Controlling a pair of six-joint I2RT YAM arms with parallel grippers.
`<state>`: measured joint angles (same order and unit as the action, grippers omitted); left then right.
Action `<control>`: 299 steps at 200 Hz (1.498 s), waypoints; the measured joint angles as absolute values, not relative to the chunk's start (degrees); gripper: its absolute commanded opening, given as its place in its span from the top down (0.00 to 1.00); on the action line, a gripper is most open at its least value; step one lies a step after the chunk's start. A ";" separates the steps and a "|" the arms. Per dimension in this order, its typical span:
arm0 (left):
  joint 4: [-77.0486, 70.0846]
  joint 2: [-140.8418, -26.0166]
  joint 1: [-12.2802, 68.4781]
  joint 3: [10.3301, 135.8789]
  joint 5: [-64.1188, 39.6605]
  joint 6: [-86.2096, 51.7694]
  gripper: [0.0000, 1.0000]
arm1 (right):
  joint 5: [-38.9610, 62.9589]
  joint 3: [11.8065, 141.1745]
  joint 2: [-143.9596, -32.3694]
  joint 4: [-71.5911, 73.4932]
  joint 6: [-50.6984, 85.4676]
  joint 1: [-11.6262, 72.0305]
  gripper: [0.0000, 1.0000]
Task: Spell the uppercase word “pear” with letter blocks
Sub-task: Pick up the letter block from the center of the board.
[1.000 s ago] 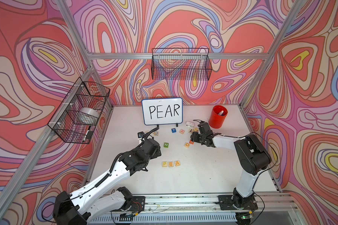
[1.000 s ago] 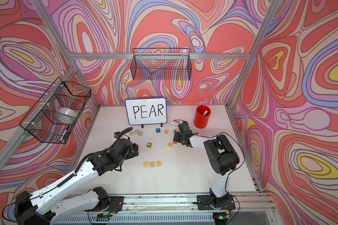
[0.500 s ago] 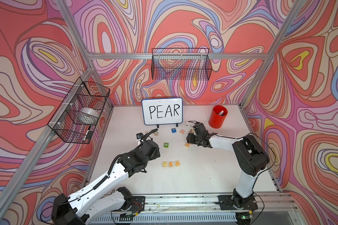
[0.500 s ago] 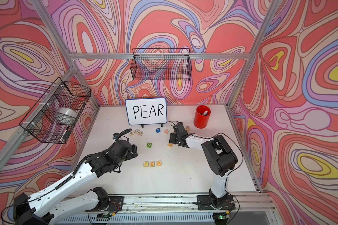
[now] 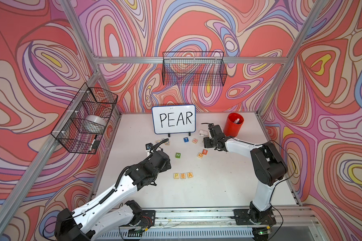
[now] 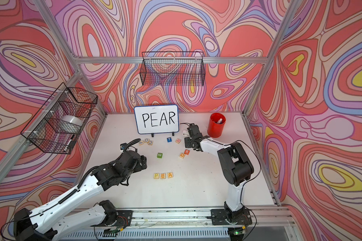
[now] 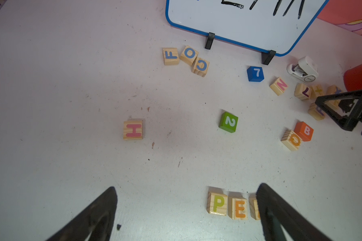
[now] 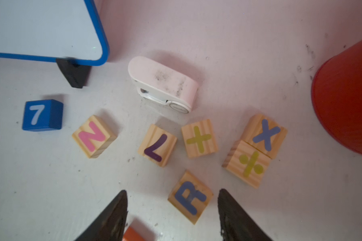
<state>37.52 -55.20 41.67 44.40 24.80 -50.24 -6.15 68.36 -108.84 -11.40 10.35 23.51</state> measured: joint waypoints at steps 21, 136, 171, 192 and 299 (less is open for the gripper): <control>37.60 -55.07 41.67 44.40 25.23 -50.24 0.01 | -4.49 69.45 -110.17 -12.25 7.77 22.52 0.28; 39.59 -54.78 41.67 44.42 26.96 -50.85 0.00 | -2.31 75.96 -116.33 -16.12 5.02 22.59 0.28; 39.62 -54.78 41.67 44.42 27.07 -50.85 0.00 | -2.57 76.20 -116.95 -17.21 5.37 22.57 0.29; 39.59 -54.78 41.67 44.42 27.07 -50.85 0.00 | -2.48 76.20 -117.08 -17.58 5.67 22.57 0.29; 39.11 -54.78 41.67 44.42 26.24 -50.37 0.00 | -1.80 71.18 -113.58 -16.23 11.81 22.90 0.40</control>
<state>39.11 -54.78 41.67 44.42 26.24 -50.37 -1.80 71.18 -113.58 -16.23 11.81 22.90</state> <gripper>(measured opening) 0.996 0.614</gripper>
